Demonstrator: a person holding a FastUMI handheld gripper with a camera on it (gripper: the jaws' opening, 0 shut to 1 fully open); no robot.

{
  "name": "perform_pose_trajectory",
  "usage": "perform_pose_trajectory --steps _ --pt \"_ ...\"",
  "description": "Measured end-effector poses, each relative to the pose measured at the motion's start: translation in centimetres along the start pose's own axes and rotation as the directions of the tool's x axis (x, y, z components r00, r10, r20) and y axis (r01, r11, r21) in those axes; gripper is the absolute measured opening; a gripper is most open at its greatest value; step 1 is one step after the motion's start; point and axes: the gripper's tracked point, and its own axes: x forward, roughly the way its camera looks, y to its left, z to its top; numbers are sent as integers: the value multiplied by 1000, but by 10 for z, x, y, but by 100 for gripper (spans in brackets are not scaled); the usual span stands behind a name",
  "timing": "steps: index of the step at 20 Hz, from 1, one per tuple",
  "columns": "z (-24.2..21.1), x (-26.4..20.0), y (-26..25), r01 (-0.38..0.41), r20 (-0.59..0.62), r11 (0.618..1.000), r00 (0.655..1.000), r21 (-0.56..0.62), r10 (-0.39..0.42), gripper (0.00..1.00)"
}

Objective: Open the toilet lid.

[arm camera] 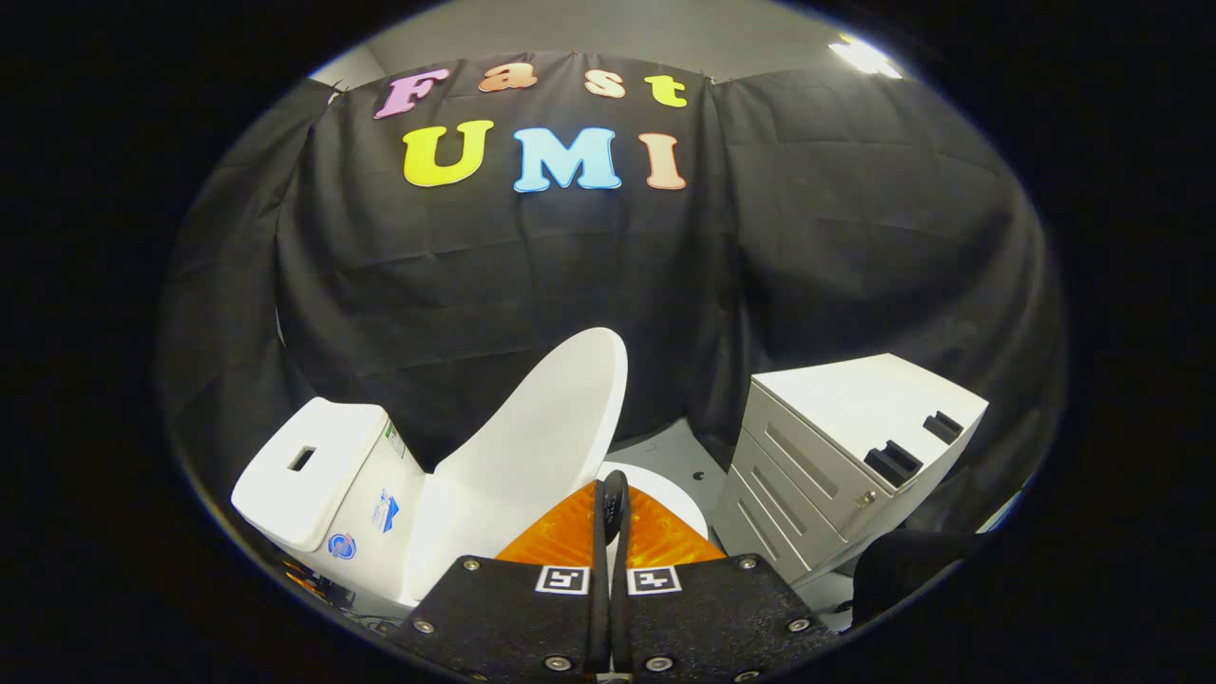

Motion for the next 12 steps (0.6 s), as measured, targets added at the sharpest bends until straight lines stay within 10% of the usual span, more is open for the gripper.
perform_pose_trajectory --steps 12 --pt "41 -28 61 -28 81 993 996 -118 37 0"
